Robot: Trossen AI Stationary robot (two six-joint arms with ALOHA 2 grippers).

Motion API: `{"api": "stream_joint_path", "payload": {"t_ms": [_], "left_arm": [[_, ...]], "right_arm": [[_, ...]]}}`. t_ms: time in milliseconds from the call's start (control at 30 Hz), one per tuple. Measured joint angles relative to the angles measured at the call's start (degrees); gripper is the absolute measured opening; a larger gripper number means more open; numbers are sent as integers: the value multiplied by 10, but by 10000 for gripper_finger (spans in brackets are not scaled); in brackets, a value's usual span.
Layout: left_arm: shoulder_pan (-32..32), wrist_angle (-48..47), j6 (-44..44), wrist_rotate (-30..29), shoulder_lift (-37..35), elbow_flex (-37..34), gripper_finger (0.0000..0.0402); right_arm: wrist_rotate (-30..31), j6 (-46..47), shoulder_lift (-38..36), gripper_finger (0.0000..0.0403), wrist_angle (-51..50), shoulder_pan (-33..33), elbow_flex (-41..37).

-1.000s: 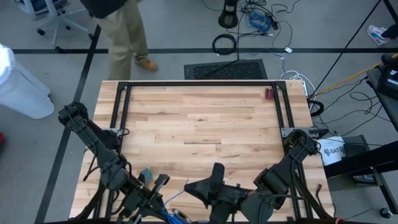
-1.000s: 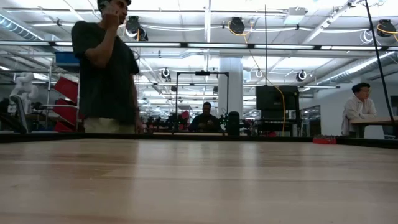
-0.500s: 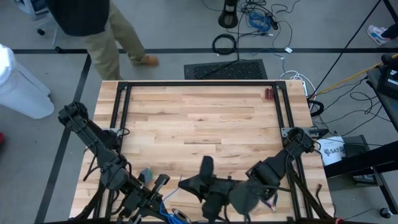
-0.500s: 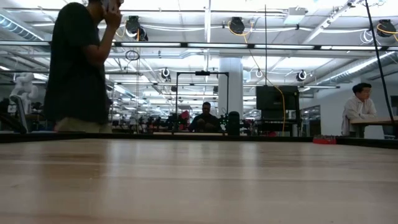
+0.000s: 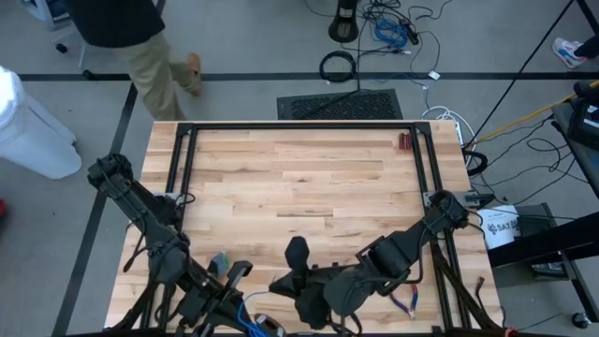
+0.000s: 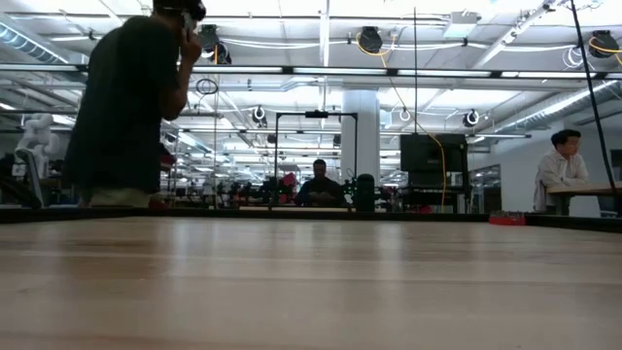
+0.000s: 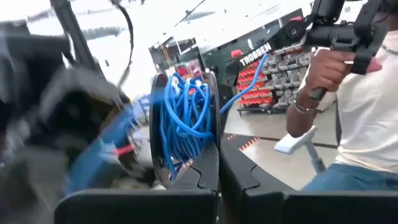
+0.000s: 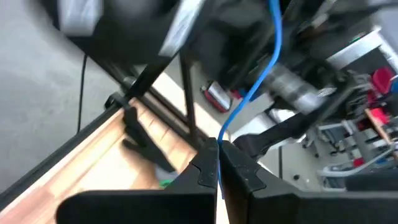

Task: Coil cords
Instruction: Coil the blue wire onto the black spool

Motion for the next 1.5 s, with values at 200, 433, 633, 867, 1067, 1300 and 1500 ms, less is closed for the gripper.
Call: {"api": "stream_joint_path", "payload": {"t_ms": [200,433,633,867,1067,1300,1500], "left_arm": [[-1,28,27,0,0,0,0],[-9,25,27,-20,0,0,0],[-27,20,29,-69,0,0,0],[-31,1,26,-120,0,0,0],[-31,-16,0,-150,0,0,0],[-29,-32,-23,-184,0,0,0],[-16,-69,-63,-207,0,0,0]], "right_arm": [[-26,24,28,0,1,1,-1],[-6,62,36,0,-1,14,-1],[32,99,32,0,-40,46,-1],[89,141,31,0,-72,86,-1],[113,178,22,0,-84,118,-1],[117,230,6,0,-100,123,0],[96,242,-5,0,-106,115,0]]}}
